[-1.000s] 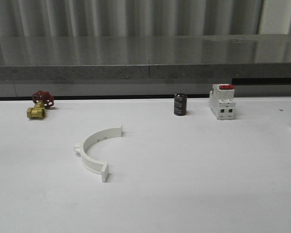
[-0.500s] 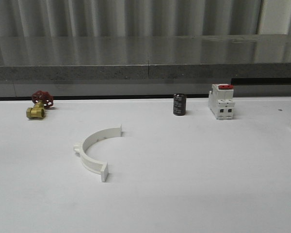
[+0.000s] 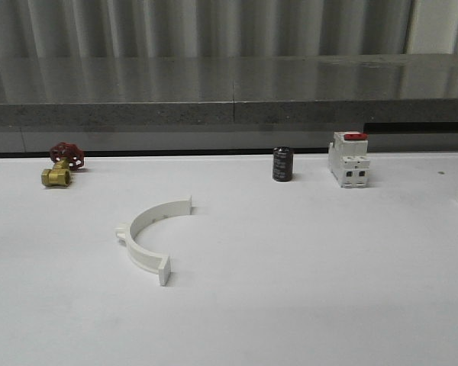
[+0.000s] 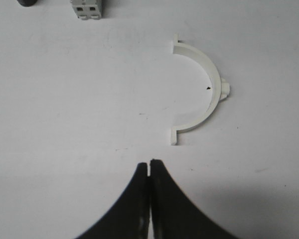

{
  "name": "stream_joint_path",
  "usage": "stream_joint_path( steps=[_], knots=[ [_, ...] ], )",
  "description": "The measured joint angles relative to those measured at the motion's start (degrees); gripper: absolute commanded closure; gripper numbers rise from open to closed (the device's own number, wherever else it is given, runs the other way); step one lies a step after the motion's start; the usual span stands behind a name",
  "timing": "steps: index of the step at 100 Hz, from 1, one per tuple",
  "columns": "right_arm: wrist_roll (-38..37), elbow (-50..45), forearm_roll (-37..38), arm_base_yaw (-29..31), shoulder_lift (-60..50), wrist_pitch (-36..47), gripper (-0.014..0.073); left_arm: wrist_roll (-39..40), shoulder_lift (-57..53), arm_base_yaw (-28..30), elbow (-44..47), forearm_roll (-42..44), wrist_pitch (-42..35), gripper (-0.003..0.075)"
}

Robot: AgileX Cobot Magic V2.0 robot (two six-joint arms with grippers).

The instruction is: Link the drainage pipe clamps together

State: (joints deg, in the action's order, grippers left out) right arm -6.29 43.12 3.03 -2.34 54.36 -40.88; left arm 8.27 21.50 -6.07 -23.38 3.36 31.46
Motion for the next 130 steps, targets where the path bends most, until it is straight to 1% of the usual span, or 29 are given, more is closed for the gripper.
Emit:
stream_joint_path(
  steps=[11, 16, 18, 23, 34, 46, 61, 75, 89, 98, 109, 130],
  knots=[
    [0.0, 0.0, -0.42, 0.0, 0.12, -1.3, 0.029, 0.0, 0.0, 0.0, 0.0, 0.0, 0.0, 0.0741],
    [0.0, 0.0, -1.0, 0.0, 0.12, -2.04, 0.0218, 0.0, 0.0, 0.0, 0.0, 0.0, 0.0, 0.0741],
    [0.0, 0.0, -1.29, 0.0, 0.12, -2.36, 0.0193, 0.0, 0.0, 0.0, 0.0, 0.0, 0.0, 0.0741],
    [0.0, 0.14, -1.91, 0.0, 0.12, -2.91, 0.0162, 0.0, 0.0, 0.0, 0.0, 0.0, 0.0, 0.0741],
    [0.0, 1.8, -2.69, 0.0, 0.93, -4.85, 0.0158, 0.0, 0.0, 0.0, 0.0, 0.0, 0.0, 0.0741],
    [0.0, 6.4, -3.03, 0.0, 4.17, -7.49, 0.0158, 0.0, 0.0, 0.0, 0.0, 0.0, 0.0, 0.0741],
    [0.53, 14.05, -3.03, 0.0, 11.1, -10.47, 0.0158, 0.0, 0.0, 0.0, 0.0, 0.0, 0.0, 0.0741],
    [3.07, 20.08, -3.03, 1.16, 18.43, -11.1, 0.0158, 0.0, 0.0, 0.0, 0.0, 0.0, 0.0, 0.0741],
    [6.29, 24.24, -4.03, 4.88, 25.39, -11.14, 0.0158, 0.0, 0.0, 0.0, 0.0, 0.0, 0.0, 0.0741],
    [9.85, 25.76, -4.75, 8.08, 29.43, -11.14, 0.0158, 0.0, 0.0, 0.0, 0.0, 0.0, 0.0, 0.0741],
    [13.34, 26.38, -6.19, 12.13, 33.77, -10.0, 0.0158, 0.0, 0.0, 0.0, 0.0, 0.0, 0.0, 0.0741],
    [15.78, 26.41, -6.74, 17.44, 42.03, -5.79, 0.0158, 0.0, 0.0, 0.0, 0.0, 0.0, 0.0, 0.0741]
  ],
)
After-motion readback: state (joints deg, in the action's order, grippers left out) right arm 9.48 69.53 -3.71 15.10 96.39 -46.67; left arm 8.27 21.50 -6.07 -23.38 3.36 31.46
